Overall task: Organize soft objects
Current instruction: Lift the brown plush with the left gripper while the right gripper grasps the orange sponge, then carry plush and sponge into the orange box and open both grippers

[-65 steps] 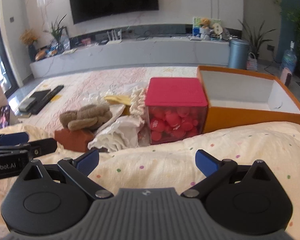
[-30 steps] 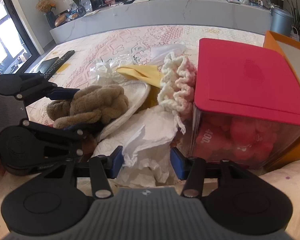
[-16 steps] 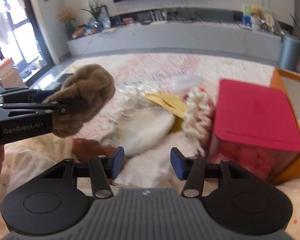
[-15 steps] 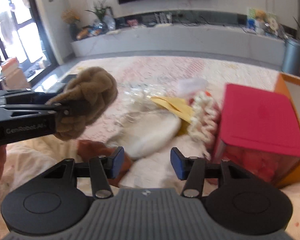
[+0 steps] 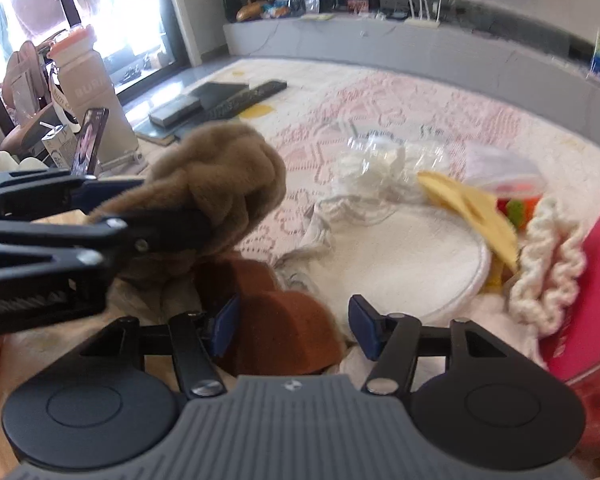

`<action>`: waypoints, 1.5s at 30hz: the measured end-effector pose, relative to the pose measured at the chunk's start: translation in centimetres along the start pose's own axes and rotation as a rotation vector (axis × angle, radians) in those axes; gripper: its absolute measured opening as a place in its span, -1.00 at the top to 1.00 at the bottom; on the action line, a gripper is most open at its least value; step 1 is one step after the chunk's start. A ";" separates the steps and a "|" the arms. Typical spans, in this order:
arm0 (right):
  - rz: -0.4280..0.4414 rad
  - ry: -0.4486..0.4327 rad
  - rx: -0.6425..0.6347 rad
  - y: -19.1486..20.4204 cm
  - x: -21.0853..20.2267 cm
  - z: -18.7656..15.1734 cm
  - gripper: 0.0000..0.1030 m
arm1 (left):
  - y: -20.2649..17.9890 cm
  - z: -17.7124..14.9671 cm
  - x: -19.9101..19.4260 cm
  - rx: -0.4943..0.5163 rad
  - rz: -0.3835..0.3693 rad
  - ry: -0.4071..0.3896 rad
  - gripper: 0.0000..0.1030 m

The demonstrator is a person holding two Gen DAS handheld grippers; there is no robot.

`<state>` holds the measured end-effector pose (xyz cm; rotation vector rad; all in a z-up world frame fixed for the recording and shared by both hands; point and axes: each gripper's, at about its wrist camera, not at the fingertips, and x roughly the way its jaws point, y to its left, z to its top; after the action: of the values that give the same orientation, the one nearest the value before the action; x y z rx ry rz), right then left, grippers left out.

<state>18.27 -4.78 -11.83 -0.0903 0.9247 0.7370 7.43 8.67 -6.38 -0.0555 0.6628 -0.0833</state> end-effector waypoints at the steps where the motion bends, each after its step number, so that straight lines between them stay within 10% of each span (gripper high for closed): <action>1: 0.017 0.007 0.017 -0.2 0.2 -0.1 -0.17 | 0.0 -0.1 0.0 -0.002 -0.002 0.000 0.03; 12: -0.052 -0.081 -0.041 2.2 -4.2 -1.5 0.33 | 0.0 0.6 -2.0 -0.048 0.005 -0.076 0.04; 26: -0.099 -0.323 0.098 0.6 -16.5 -1.6 0.40 | -2.0 5.1 -6.0 -0.105 0.037 -0.197 0.04; 45: -0.450 -0.449 0.259 -8.5 -29.6 -2.4 0.40 | -10.2 13.0 -0.8 -0.158 -0.486 -0.051 0.04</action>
<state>10.61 -28.05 6.94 0.0923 0.5327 0.1988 14.23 -1.10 5.13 -0.3696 0.5927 -0.4955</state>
